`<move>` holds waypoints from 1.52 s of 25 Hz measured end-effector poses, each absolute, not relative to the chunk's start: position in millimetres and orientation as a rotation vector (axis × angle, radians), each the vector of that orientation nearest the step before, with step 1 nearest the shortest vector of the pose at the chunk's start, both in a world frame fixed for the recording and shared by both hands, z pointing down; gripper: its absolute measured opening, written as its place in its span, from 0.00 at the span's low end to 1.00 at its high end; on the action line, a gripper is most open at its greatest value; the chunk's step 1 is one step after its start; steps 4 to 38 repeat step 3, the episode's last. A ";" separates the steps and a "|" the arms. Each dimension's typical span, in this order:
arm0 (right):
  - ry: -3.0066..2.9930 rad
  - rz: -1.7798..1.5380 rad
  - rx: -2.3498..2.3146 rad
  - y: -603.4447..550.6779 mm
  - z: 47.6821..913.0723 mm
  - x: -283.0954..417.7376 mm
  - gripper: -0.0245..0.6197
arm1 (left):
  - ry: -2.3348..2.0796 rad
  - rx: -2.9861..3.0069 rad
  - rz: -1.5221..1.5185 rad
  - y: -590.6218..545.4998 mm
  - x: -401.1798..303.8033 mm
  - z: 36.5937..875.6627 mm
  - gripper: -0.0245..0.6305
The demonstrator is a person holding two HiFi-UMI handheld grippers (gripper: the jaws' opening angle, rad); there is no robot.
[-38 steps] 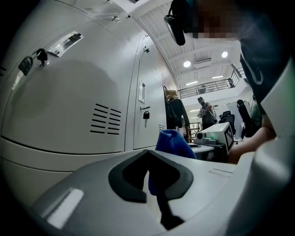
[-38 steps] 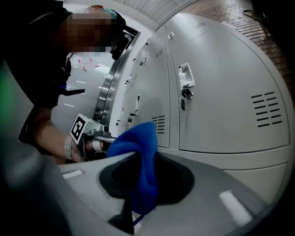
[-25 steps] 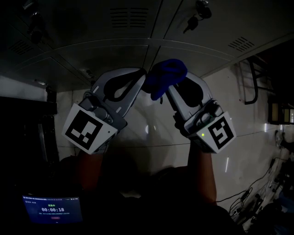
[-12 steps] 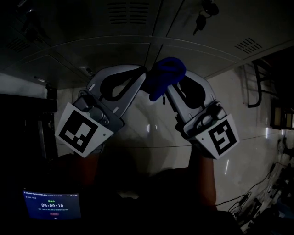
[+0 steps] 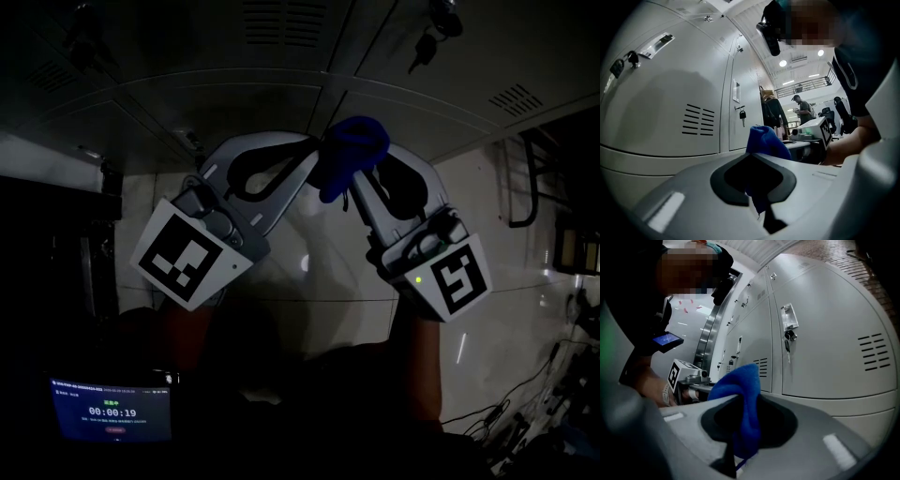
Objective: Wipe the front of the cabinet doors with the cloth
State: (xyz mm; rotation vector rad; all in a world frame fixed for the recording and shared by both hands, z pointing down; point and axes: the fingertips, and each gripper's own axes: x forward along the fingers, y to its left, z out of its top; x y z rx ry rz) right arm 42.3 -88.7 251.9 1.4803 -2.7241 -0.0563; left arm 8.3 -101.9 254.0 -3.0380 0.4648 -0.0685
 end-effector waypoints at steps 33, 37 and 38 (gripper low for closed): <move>-2.709 -0.051 1.495 -86.5 252.3 42.7 0.16 | 0.450 -3.043 -0.058 -99.7 11.3 253.4 0.04; -2.709 -0.051 1.495 -86.5 252.3 42.7 0.16 | 0.450 -3.043 -0.058 -99.7 11.3 253.4 0.04; -2.709 -0.051 1.495 -86.5 252.3 42.7 0.16 | 0.450 -3.043 -0.058 -99.7 11.3 253.4 0.04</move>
